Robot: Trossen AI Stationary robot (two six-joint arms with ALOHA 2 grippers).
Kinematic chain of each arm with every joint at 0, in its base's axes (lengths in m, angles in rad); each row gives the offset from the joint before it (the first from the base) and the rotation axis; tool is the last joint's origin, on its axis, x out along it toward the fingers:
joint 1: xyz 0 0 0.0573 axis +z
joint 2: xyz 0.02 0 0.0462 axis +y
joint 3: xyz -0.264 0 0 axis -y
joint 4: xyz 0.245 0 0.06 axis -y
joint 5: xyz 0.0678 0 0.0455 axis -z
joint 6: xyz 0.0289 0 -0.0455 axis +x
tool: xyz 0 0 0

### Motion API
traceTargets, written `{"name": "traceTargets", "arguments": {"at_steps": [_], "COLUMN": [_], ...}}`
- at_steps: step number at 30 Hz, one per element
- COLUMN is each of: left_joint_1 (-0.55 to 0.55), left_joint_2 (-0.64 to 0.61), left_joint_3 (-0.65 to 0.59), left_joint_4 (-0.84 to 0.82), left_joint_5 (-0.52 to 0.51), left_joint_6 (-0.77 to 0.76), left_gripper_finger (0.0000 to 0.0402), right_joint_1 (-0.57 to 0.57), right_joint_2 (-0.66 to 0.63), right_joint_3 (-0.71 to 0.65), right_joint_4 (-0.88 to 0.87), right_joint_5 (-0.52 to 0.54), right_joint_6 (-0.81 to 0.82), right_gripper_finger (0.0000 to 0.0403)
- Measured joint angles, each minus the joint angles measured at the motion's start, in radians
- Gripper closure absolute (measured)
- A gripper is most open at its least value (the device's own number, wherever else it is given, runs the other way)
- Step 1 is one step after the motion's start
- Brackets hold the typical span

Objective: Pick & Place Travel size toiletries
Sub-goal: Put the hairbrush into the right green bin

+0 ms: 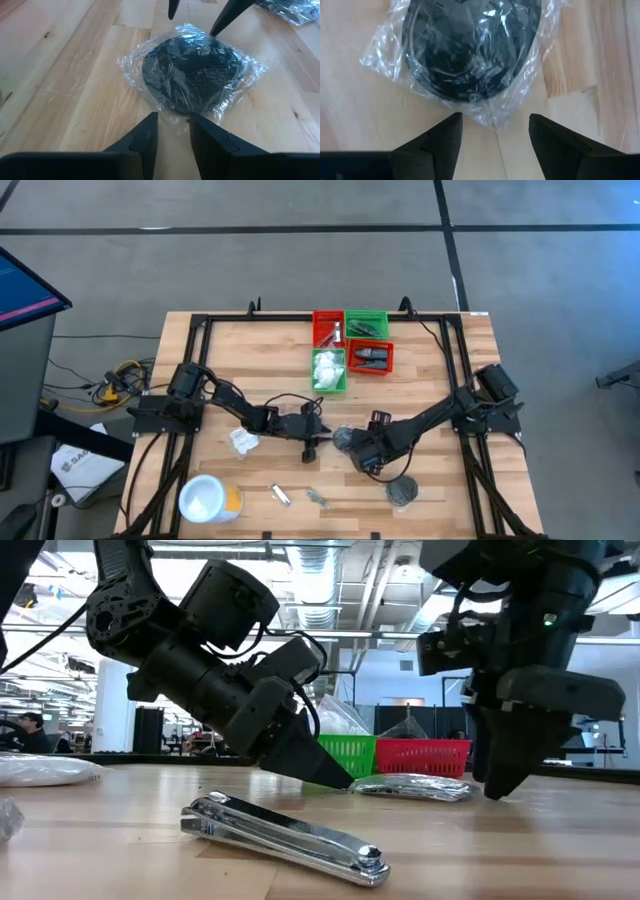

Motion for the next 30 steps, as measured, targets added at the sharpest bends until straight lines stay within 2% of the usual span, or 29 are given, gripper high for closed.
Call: {"name": "traceTargets", "arguments": {"at_steps": [15,19,24,30], "left_joint_1": [0.001,0.001,0.0,0.001], "left_joint_2": [0.002,0.002,0.002,0.002], "left_joint_3": [0.007,0.007,0.007,0.007], "left_joint_4": [0.0,0.0,0.0,-0.001], "left_joint_5": [0.005,0.008,0.013,0.016], "left_joint_6": [0.0,0.0,0.0,0.018], "left_gripper_finger": [0.0352,0.0359,0.0362,0.0362], "right_joint_1": [-0.021,-0.022,-0.019,-0.005], "right_joint_2": [0.005,0.006,0.007,0.001], "right_joint_3": [-0.004,-0.004,-0.003,-0.004], "right_joint_4": [0.087,0.091,0.103,0.097], "right_joint_5": [-0.021,-0.032,-0.069,-0.07], "right_joint_6": [-0.051,-0.051,-0.077,-0.085], "right_gripper_finger": [0.0191,0.0243,0.0378,0.04]}}
